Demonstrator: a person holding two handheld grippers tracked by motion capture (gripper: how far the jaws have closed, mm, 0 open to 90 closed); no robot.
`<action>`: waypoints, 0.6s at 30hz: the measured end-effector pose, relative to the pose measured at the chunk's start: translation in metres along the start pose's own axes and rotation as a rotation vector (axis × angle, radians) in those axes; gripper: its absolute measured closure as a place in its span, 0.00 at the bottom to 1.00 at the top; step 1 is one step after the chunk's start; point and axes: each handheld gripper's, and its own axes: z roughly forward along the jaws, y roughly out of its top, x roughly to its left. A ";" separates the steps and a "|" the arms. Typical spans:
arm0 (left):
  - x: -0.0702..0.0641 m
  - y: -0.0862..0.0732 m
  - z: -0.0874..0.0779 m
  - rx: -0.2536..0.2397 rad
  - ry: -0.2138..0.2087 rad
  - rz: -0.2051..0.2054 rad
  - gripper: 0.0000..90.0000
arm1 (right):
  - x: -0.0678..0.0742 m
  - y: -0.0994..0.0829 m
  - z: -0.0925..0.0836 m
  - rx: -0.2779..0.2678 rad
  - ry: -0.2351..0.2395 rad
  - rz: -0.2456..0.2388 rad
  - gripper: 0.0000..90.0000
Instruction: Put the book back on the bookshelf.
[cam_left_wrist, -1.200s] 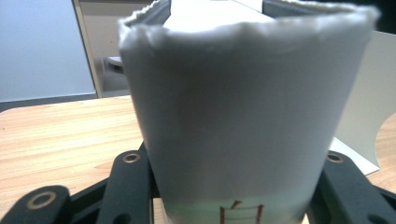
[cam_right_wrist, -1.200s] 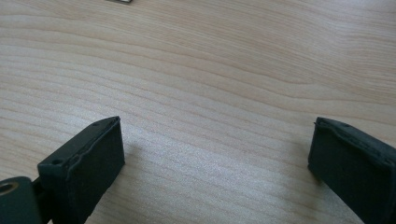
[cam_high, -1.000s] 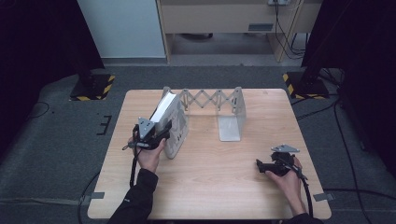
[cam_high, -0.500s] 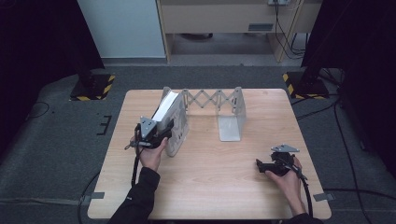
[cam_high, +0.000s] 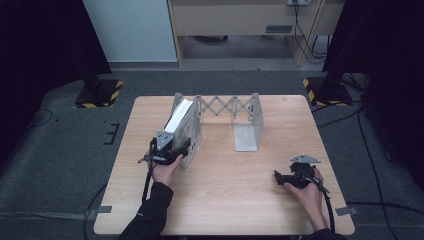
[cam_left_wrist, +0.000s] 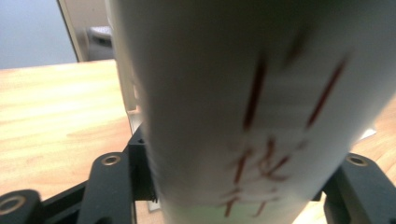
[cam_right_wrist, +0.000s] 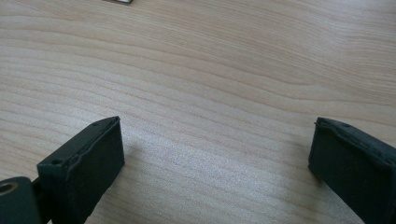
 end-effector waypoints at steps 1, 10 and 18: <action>0.001 -0.002 0.001 0.008 -0.001 -0.002 0.46 | 0.000 0.000 0.000 0.001 0.001 0.001 0.04; 0.006 -0.010 0.005 0.005 -0.011 0.000 0.53 | 0.000 0.000 0.000 0.000 0.000 0.000 0.04; 0.003 -0.007 0.004 0.013 0.016 0.034 0.57 | 0.000 0.000 0.000 0.001 0.001 0.001 0.04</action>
